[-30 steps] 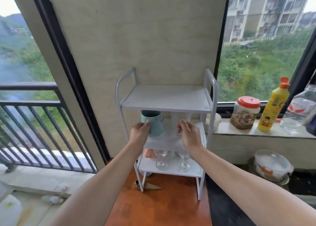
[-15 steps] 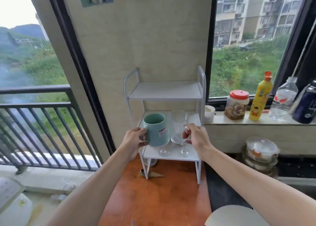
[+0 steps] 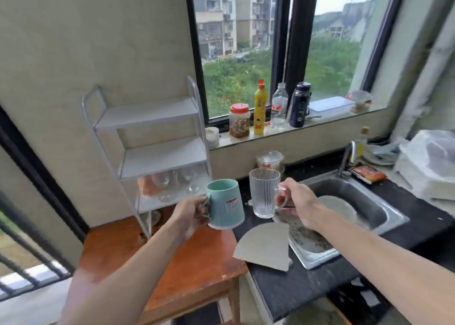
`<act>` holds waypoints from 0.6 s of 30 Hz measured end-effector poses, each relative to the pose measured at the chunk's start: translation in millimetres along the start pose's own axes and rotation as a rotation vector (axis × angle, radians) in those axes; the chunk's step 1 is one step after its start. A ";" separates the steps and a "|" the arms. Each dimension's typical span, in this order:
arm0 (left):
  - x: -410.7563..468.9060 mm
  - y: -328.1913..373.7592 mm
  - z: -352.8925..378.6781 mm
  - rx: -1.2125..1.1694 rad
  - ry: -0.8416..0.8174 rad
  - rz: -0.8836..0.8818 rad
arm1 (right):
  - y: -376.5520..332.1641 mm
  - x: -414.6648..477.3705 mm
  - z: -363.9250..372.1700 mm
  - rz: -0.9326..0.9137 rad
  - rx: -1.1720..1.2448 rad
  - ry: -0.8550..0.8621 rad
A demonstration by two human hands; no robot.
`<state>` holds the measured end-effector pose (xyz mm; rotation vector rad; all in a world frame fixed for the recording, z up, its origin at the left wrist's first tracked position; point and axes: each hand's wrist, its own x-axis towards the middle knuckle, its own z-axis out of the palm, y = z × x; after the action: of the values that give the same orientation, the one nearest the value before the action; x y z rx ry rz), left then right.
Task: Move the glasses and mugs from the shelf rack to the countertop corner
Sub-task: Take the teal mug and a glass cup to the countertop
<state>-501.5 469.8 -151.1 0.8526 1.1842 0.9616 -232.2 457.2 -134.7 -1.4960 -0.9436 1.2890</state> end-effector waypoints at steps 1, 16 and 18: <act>2.3 -4.4 18.2 0.006 -0.030 -0.010 | 4.0 -6.5 -19.8 0.008 0.006 0.044; -12.9 -99.6 399.8 0.238 -0.567 -0.225 | 74.8 -162.7 -353.5 0.069 0.147 0.612; -24.6 -118.9 459.5 0.293 -0.635 -0.221 | 86.6 -186.0 -402.1 0.075 0.145 0.684</act>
<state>-34.3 384.4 -168.9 1.1266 0.8443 0.2930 134.0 193.7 -152.1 -1.6969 -0.3422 0.7753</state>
